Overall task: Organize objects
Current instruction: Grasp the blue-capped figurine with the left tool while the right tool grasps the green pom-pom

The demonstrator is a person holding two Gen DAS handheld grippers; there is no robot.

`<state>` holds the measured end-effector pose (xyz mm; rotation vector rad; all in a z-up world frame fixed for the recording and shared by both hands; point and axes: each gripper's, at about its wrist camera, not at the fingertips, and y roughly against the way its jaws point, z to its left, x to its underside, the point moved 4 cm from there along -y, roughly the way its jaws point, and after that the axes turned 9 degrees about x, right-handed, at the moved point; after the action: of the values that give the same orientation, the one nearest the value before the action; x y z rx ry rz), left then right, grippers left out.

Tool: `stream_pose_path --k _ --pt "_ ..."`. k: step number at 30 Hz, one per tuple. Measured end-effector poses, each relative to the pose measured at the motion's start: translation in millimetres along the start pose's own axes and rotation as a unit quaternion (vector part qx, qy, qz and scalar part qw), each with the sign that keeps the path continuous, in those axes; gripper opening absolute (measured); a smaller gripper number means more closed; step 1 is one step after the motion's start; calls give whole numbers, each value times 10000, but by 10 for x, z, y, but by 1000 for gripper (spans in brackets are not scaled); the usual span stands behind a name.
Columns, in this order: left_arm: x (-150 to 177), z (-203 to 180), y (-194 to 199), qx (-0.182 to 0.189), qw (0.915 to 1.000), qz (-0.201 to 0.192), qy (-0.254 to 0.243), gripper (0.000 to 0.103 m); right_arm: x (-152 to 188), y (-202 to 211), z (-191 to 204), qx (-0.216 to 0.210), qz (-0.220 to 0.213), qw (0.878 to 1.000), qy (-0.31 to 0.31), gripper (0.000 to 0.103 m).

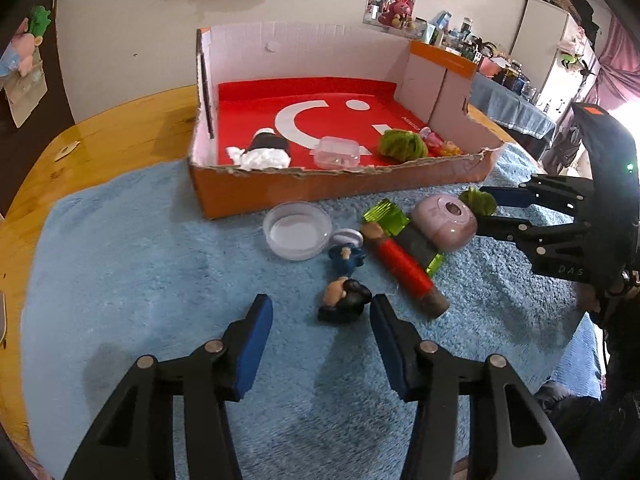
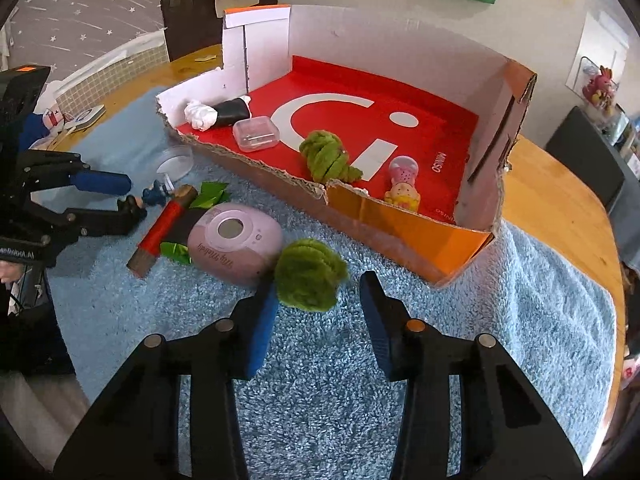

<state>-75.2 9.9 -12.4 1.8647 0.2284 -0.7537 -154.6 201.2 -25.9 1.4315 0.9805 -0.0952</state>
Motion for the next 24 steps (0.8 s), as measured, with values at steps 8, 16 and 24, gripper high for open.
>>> stream_pose_path --k 8,16,24 --pt "-54 -133 -125 82 9998 21 -169 54 -8 -30 -31 -122 45 9999 18 40" --pt "-123 -155 -187 112 9997 -49 -220 31 -33 -67 -77 -529 23 9984 -185 31" --pt "-113 -182 -175 113 9995 -159 -260 26 -30 67 -91 -459 -154 9982 -344 31"
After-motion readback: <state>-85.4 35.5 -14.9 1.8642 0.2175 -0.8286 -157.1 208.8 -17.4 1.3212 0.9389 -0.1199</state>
